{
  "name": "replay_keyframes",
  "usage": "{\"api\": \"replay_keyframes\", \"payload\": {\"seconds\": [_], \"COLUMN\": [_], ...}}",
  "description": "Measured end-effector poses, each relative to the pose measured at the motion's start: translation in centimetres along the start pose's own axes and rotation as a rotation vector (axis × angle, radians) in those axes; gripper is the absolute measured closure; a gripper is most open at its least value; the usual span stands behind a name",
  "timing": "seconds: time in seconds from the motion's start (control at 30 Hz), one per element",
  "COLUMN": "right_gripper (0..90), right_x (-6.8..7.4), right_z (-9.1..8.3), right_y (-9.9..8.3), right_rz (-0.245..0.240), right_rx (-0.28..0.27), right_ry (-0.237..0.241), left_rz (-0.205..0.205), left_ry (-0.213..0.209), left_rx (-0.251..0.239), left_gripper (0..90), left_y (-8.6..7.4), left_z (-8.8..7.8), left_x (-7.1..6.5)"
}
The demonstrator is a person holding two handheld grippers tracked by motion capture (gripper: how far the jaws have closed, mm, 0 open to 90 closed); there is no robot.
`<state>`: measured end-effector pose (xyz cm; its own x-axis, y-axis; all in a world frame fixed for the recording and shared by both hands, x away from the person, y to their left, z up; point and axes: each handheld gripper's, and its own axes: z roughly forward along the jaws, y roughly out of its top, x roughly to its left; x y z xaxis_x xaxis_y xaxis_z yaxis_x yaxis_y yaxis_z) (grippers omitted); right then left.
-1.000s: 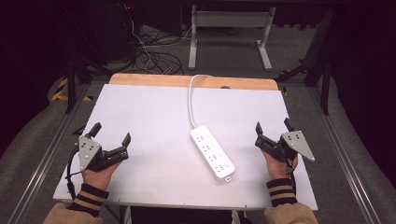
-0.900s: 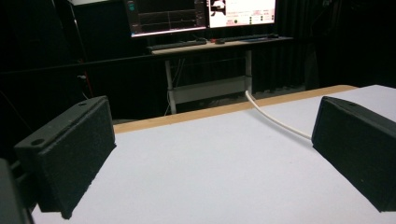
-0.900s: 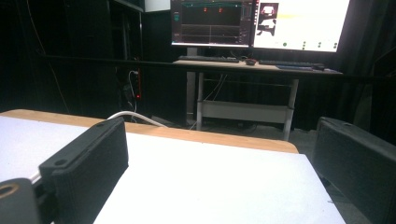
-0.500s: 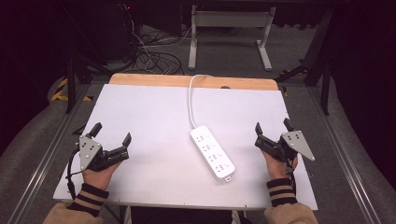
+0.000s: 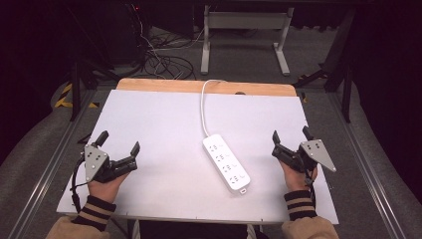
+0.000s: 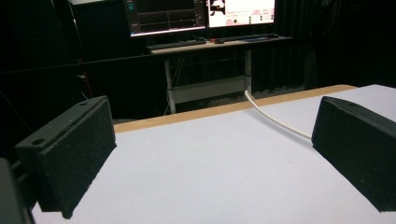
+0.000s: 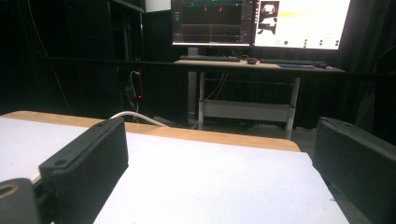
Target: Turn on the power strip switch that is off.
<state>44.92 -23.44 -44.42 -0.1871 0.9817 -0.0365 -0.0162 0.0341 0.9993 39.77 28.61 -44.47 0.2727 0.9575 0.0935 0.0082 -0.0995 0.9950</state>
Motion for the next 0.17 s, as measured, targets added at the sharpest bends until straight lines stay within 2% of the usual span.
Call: {"api": "replay_keyframes", "payload": {"seconds": [0.17], "right_gripper": [4.4], "right_x": [0.00], "right_z": [0.05], "right_y": [-0.04], "right_rz": [0.001], "right_rx": [0.004], "right_ry": [0.003], "left_rz": [0.002], "left_ry": [0.000], "left_rx": [0.002], "left_gripper": [0.2], "left_y": [0.00], "left_z": [0.05], "left_x": [0.01]}}
